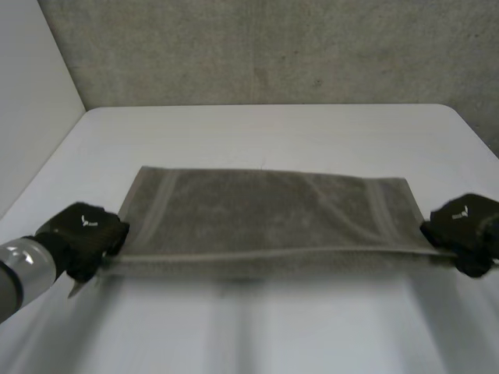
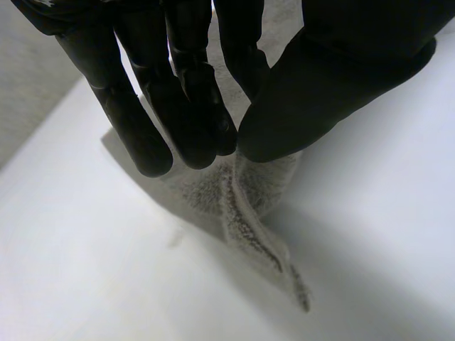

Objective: Fold the towel.

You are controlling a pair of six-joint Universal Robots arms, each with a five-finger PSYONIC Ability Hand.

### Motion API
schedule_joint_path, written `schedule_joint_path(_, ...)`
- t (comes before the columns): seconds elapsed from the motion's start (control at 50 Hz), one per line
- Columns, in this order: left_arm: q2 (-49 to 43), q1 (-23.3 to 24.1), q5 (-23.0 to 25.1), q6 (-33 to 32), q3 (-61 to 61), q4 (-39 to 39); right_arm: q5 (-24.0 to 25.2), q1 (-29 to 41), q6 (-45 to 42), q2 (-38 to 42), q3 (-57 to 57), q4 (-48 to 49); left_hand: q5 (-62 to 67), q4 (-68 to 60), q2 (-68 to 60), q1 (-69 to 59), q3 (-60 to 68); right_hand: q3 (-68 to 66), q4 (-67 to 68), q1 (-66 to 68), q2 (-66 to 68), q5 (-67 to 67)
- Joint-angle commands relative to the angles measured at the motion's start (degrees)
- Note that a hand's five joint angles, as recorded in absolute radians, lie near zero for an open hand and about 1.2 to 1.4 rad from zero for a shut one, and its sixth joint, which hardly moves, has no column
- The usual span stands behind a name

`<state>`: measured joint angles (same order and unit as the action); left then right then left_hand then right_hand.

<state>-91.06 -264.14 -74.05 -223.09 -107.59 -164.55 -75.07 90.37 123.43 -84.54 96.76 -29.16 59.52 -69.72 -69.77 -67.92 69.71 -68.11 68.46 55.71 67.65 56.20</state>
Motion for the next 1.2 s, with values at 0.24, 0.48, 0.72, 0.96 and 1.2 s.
schedule_joint_path(0.24,-18.6,2.9,1.8,0.1,18.0,-13.7,-1.6,2.5,0.0,17.0,-16.7,-0.5,10.5,-10.3,-10.2,-12.1,10.3,-11.9,11.5,24.3,12.3,13.8)
schedule_joint_path(0.48,-40.0,6.7,2.1,0.7,36.9,-26.9,-11.6,9.1,4.0,33.8,-31.8,14.0,10.5,-10.3,-10.2,-12.1,10.3,-11.9,11.5,24.3,12.3,13.8)
schedule_joint_path(0.72,-51.8,8.3,2.7,0.6,45.3,-38.0,-18.3,11.9,3.4,40.1,-32.8,34.5,-12.5,12.7,12.7,10.9,-12.7,54.8,-55.1,-42.4,-54.3,-52.9)
schedule_joint_path(0.96,-45.3,9.2,1.8,0.7,39.1,-44.6,-19.8,12.1,12.1,31.6,-28.7,39.9,-59.5,59.7,59.8,57.9,-59.7,58.1,-58.5,-45.7,-57.7,-56.2)
schedule_joint_path(1.2,-31.0,8.6,1.5,11.0,27.0,-43.3,-12.4,9.3,21.5,16.8,-11.9,32.3,-59.5,59.7,59.8,57.9,-59.7,58.1,-58.5,-45.7,-57.7,-56.2)
